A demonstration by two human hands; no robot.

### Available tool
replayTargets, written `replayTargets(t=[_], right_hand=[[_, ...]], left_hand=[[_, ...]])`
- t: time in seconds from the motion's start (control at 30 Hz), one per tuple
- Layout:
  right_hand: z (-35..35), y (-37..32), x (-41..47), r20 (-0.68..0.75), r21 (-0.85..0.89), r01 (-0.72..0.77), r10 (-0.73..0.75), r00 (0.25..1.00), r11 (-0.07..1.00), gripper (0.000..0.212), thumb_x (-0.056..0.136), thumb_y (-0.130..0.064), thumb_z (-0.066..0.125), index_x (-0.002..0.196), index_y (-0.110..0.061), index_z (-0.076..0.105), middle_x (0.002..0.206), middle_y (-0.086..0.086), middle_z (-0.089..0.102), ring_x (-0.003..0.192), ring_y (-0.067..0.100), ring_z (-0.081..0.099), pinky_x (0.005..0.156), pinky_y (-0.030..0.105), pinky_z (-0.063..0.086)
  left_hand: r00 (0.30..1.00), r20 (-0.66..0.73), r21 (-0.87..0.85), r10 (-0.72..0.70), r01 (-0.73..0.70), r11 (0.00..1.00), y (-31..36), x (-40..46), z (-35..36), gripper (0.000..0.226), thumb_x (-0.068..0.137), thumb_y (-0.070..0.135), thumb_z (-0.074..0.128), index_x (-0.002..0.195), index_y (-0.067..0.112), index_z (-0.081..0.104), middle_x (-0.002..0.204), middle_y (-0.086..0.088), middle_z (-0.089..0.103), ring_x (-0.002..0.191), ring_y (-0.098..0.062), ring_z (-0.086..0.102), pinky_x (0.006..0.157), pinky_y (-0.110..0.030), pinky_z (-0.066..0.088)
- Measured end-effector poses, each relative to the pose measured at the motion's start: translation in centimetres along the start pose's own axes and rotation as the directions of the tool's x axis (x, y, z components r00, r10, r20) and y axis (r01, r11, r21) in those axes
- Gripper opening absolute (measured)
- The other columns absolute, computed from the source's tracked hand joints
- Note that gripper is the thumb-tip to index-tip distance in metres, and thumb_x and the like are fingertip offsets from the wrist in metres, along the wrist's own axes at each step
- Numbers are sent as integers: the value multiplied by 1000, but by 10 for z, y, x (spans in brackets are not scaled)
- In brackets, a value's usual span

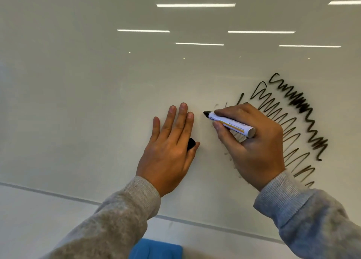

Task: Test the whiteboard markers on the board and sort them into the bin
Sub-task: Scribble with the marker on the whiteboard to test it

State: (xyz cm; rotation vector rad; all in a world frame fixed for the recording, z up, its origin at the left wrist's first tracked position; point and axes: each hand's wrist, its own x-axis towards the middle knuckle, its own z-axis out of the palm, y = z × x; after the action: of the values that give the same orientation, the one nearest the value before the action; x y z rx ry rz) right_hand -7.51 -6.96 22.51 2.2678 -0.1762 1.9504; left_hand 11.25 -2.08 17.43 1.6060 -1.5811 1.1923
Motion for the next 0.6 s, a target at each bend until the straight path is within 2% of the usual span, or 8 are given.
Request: replayTargets(t=[0.17, 0.4, 0.6], right_hand=[[-3, 0, -12, 86, -34, 54, -51, 995, 998, 13, 91, -11, 73, 103, -9, 77, 96, 1, 71, 87, 13, 66, 77, 26, 54], [-11, 4, -24, 99, -74, 65, -58, 993, 995, 15, 90, -10, 73, 105, -9, 77, 98, 1, 71, 89, 10, 66, 81, 16, 51], [-16, 5, -31, 131, -67, 68, -59, 990, 995, 16, 91, -10, 74, 106, -9, 77, 98, 0, 71, 88, 8, 65, 80, 15, 51]], left_hand=[[1000, 3, -7, 8, -8, 1000, -2, -1, -1, 64, 106, 42, 31, 158, 8, 15, 167, -10, 5, 154, -28, 4, 118, -56, 27], [1000, 2, 2, 8, -8, 1000, -2, -2, 0, 65, 106, 43, 27, 158, 9, 12, 167, -9, 3, 154, -27, 3, 119, -55, 26], [1000, 7, 6, 2, -2, 1000, -2, -2, 0, 65, 106, 43, 28, 158, 9, 12, 167, -10, 4, 154, -28, 4, 119, -56, 26]])
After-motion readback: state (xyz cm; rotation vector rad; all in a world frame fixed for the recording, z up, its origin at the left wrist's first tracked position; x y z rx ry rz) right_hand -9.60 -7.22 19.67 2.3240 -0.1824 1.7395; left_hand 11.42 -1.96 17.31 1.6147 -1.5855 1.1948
